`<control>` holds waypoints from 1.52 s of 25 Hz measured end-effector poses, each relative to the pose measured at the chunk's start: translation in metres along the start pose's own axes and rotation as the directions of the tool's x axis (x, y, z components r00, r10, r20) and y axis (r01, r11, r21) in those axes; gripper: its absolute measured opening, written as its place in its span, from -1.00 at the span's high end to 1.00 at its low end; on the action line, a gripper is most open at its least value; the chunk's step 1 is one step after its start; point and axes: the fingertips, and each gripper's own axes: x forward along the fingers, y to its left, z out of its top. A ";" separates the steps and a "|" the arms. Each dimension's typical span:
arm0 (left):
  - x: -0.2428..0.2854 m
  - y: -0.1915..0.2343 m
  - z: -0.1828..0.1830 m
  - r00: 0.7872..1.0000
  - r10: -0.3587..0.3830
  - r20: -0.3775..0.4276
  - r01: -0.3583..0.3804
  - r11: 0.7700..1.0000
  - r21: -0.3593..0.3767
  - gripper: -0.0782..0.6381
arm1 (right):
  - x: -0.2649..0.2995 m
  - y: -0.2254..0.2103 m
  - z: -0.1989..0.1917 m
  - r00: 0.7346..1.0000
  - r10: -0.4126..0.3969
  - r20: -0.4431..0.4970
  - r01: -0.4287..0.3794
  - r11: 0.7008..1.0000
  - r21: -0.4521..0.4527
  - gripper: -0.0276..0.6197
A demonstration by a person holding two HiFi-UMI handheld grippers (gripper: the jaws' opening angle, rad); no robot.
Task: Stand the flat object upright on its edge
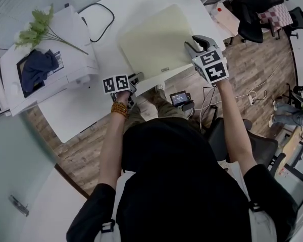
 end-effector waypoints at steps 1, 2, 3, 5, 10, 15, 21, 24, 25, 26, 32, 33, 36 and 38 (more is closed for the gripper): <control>0.000 0.000 0.000 1.000 -0.002 -0.002 0.002 1.000 0.002 0.34 | -0.001 0.001 0.002 1.000 -0.009 -0.005 0.009 1.000 -0.005 0.51; 0.000 0.000 0.000 1.000 -0.004 -0.004 0.004 1.000 0.003 0.34 | -0.001 0.002 0.003 1.000 -0.017 -0.011 0.017 1.000 -0.010 0.51; -0.001 0.001 0.000 1.000 -0.006 -0.005 0.006 1.000 0.005 0.34 | -0.002 0.004 0.005 1.000 -0.023 -0.016 0.023 1.000 -0.013 0.51; -0.001 0.002 0.000 1.000 -0.008 -0.008 0.008 1.000 0.007 0.33 | -0.003 0.007 0.008 0.999 -0.030 -0.026 0.029 0.999 -0.023 0.51; -0.003 0.006 0.001 1.000 -0.014 -0.014 0.014 1.000 0.015 0.33 | -0.006 0.016 0.016 0.998 -0.043 -0.043 0.041 0.997 -0.059 0.51; -0.003 0.008 0.002 1.000 -0.013 -0.021 0.014 1.000 0.020 0.31 | -0.008 0.022 0.025 0.997 -0.060 -0.052 0.055 0.994 -0.092 0.51; -0.002 0.010 0.002 1.000 -0.018 -0.026 0.019 0.999 0.028 0.30 | -0.011 0.034 0.041 0.993 -0.087 -0.075 0.074 0.984 -0.159 0.51; -0.004 0.012 0.001 0.999 -0.024 -0.025 0.025 1.000 0.016 0.29 | -0.014 0.039 0.046 0.988 -0.101 -0.113 0.078 0.978 -0.194 0.51; -0.004 0.012 0.002 0.999 -0.023 -0.027 0.024 1.000 0.017 0.29 | -0.016 0.041 0.048 0.988 -0.101 -0.117 0.076 0.977 -0.199 0.51; -0.004 0.013 0.002 0.999 -0.022 -0.029 0.022 1.000 0.019 0.29 | -0.016 0.044 0.050 0.988 -0.100 -0.119 0.074 0.976 -0.203 0.51; -0.007 0.016 0.001 0.999 -0.011 -0.042 0.012 1.000 0.027 0.28 | -0.024 0.062 0.066 0.986 -0.104 -0.127 0.070 0.966 -0.249 0.50; -0.007 0.017 0.001 0.999 -0.008 -0.045 0.009 1.000 0.028 0.28 | -0.025 0.067 0.070 0.987 -0.104 -0.123 0.069 0.963 -0.259 0.50; -0.007 0.019 0.000 0.999 0.004 -0.051 -0.002 0.999 0.033 0.29 | -0.027 0.080 0.079 0.986 -0.111 -0.121 0.070 0.951 -0.301 0.50; -0.007 0.020 -0.001 0.998 0.015 -0.054 -0.012 0.999 0.041 0.32 | -0.028 0.090 0.086 0.986 -0.111 -0.125 0.065 0.943 -0.325 0.51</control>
